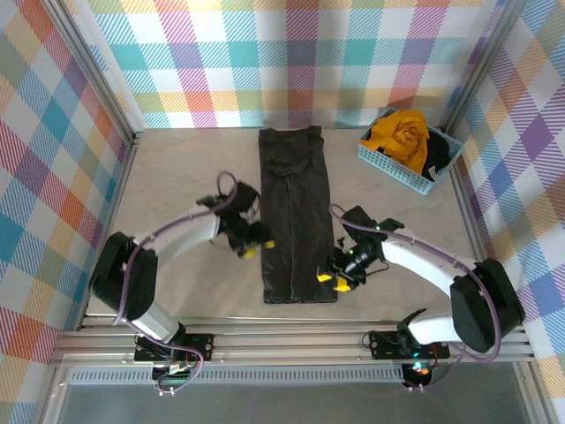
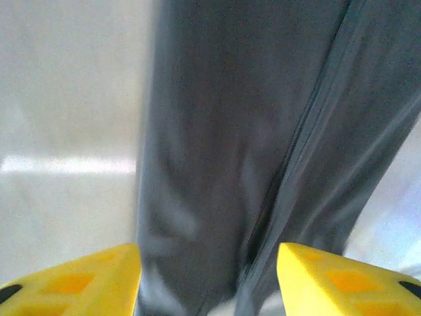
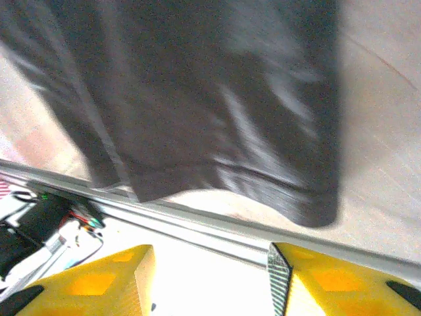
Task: Fold and stack the t-shirts
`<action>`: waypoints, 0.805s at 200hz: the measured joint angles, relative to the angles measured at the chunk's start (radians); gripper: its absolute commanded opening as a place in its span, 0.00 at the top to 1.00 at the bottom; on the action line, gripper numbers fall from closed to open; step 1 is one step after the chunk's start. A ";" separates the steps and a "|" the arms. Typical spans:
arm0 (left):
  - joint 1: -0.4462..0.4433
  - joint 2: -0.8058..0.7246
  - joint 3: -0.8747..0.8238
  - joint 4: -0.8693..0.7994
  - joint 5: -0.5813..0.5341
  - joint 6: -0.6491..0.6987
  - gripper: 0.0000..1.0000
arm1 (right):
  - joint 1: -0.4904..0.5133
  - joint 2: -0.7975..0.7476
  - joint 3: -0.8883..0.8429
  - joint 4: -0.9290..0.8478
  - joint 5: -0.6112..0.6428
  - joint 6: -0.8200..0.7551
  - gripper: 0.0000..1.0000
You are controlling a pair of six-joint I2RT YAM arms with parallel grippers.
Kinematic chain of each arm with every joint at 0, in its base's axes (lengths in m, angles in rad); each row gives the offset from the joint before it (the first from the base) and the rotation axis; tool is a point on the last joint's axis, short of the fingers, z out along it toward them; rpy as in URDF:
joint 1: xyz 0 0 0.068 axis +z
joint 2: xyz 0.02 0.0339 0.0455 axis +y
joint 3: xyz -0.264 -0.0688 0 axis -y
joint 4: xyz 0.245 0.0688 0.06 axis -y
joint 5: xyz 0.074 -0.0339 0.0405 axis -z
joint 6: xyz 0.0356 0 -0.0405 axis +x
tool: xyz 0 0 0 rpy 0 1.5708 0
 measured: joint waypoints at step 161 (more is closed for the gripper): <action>-0.195 -0.010 -0.257 0.172 0.072 -0.302 0.87 | -0.066 0.192 -0.088 0.150 -0.057 0.013 0.69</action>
